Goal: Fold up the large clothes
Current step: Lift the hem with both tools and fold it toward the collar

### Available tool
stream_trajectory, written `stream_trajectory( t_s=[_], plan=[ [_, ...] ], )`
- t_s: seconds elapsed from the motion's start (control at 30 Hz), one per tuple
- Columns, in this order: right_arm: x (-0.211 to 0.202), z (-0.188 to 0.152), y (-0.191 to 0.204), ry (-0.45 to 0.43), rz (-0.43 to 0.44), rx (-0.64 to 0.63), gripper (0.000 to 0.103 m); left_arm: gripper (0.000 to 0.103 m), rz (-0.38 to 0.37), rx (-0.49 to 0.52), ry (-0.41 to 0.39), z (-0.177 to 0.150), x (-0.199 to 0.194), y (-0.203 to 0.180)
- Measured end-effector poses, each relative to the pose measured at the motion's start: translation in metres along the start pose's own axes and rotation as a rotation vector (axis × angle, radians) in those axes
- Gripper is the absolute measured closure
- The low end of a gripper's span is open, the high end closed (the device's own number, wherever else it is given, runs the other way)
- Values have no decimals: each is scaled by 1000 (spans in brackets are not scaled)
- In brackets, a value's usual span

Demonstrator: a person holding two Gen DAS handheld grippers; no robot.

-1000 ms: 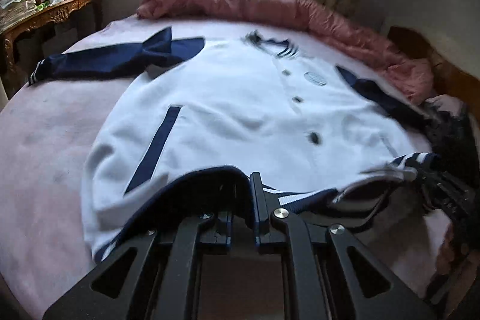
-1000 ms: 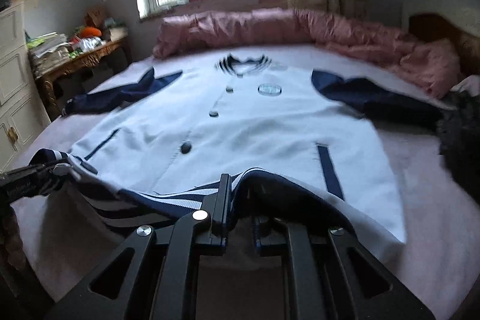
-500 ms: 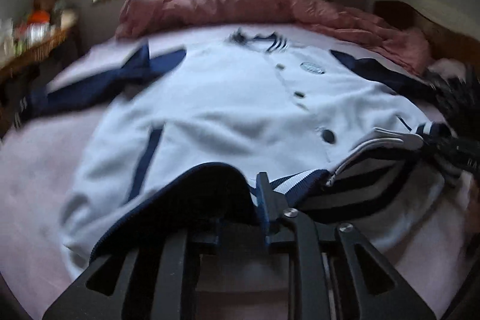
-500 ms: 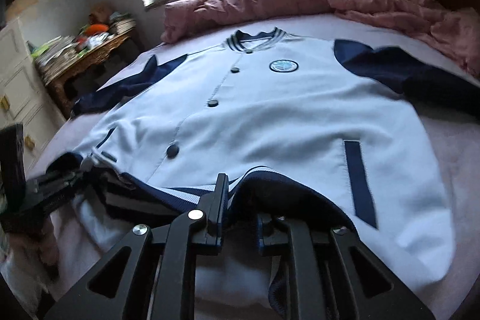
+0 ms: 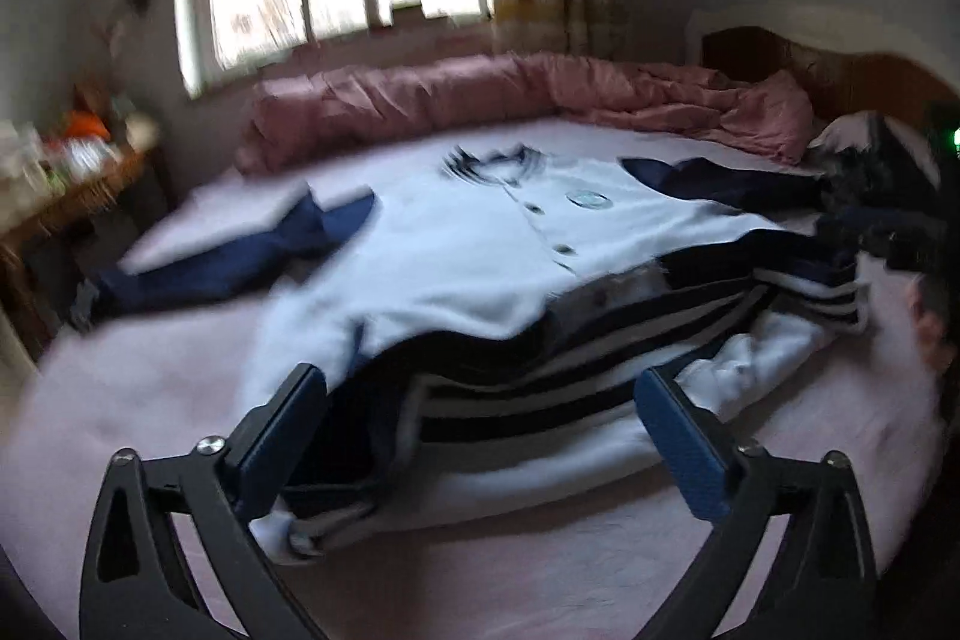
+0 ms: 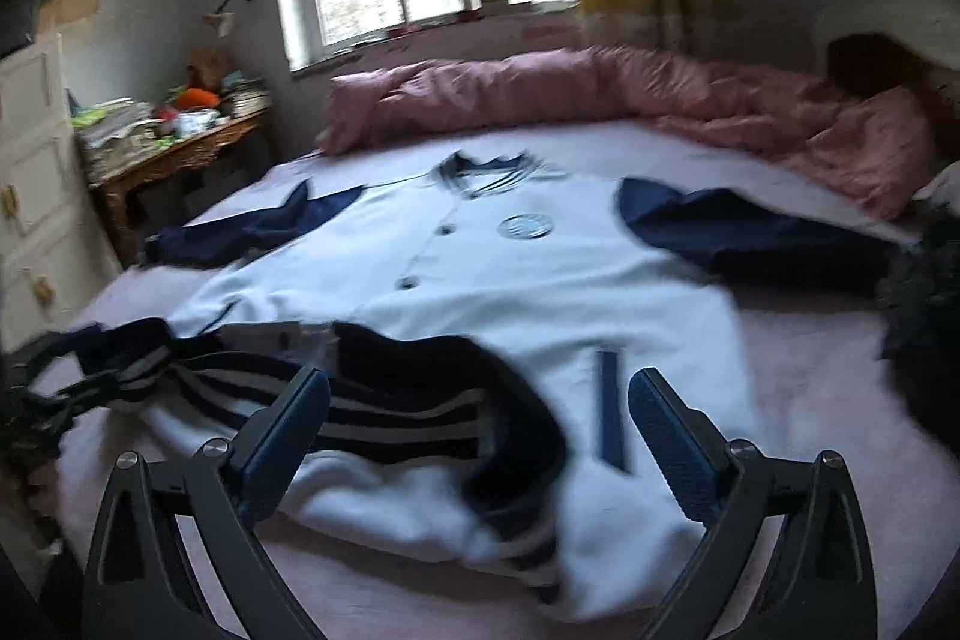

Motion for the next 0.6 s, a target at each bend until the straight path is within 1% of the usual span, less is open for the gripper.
stream_trajectory(
  t_s=[0.03,0.1,0.13,0.17,0.2,0.23,0.27,0.3,0.33,0.37,0.4,0.43,0.47,0.5,0.53,0.6],
  plan=[
    [-1,0,-2,3,-16,-6,2,0,38,7,-13,-1,-2,2],
    [-1,-2,-5,34,-39,-40,2,0,73,12,-15,-5,-3,8],
    [1,-4,-5,66,-40,-76,2,0,83,13,-6,-6,-2,11],
    [6,-8,0,114,-36,-140,2,0,96,12,5,-8,-1,17],
    [9,-11,2,140,-41,-178,2,0,104,9,15,-10,1,20],
    [15,-16,7,177,-76,-235,2,0,115,8,32,-12,4,24],
    [23,-21,11,213,-141,-270,2,0,128,7,57,-14,8,27],
    [30,-24,11,243,-190,-276,3,0,134,8,84,-16,13,30],
    [35,-26,11,264,-203,-269,12,0,136,11,123,-18,21,34],
    [40,-26,8,290,-185,-253,22,0,137,12,153,-21,27,37],
    [43,-25,5,302,-165,-240,49,0,140,11,192,-23,35,40],
    [42,-23,1,305,-148,-216,71,0,142,11,217,-25,43,41],
    [40,-22,-3,287,-138,-196,75,0,149,12,238,-27,49,43],
    [35,-18,-6,248,-140,-173,80,0,162,12,250,-29,53,45],
    [29,-14,-11,194,-172,-149,85,0,182,9,254,-30,58,48],
    [24,-6,-22,106,-259,-114,85,0,229,-16,239,-28,63,56]
  ],
)
Point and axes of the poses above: each gripper's, at about its wrist camera, not at the fingertips, and x roughly the way its jaws point, y to its left, z to its top, the point moved 1 cm from there along x, roughly the way its jaws point, and after that the axes turned 13 degrees about y, right-handed, at the moved point
